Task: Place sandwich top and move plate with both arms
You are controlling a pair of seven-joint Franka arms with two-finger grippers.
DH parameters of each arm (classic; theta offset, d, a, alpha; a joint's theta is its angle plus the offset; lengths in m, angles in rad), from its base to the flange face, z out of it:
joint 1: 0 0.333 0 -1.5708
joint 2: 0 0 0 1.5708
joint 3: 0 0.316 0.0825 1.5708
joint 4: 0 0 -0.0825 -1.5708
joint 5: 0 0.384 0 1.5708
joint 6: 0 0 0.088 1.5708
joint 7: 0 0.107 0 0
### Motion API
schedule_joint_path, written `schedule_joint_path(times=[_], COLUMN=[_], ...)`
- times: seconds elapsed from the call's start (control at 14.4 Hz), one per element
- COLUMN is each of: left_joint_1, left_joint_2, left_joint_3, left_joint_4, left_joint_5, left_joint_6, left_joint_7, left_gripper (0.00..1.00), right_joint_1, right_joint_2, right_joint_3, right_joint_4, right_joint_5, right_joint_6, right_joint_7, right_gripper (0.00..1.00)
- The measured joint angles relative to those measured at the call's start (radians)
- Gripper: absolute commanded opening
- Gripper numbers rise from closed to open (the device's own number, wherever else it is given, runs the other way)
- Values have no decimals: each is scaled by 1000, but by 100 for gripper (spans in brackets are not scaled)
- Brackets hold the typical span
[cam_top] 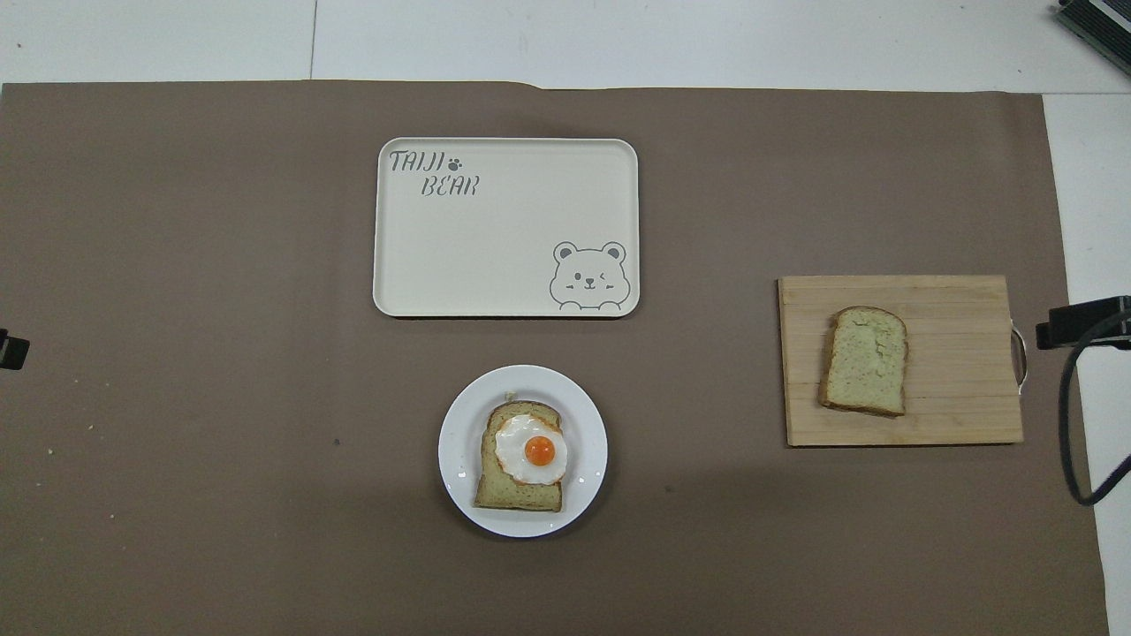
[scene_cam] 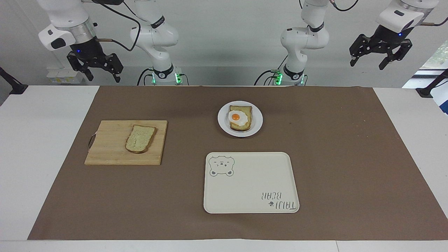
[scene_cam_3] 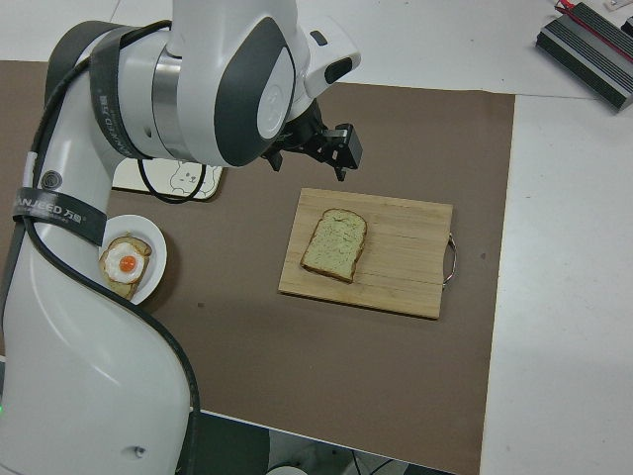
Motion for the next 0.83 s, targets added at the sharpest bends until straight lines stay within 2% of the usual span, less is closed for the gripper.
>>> schedule_joint_path(times=[0.83], left_joint_1=[6], left_joint_2=[0], left_joint_3=[15], left_joint_4=[0], left_joint_5=[0], left_joint_6=[-2], left_joint_7=[0], left_gripper=[100], right_joint_1=[-1], right_joint_2=[0], right_joint_3=[-1], right_joint_4=[-1], right_joint_5=[0], right_joint_6=[0], right_joint_7=[0], right_gripper=[100])
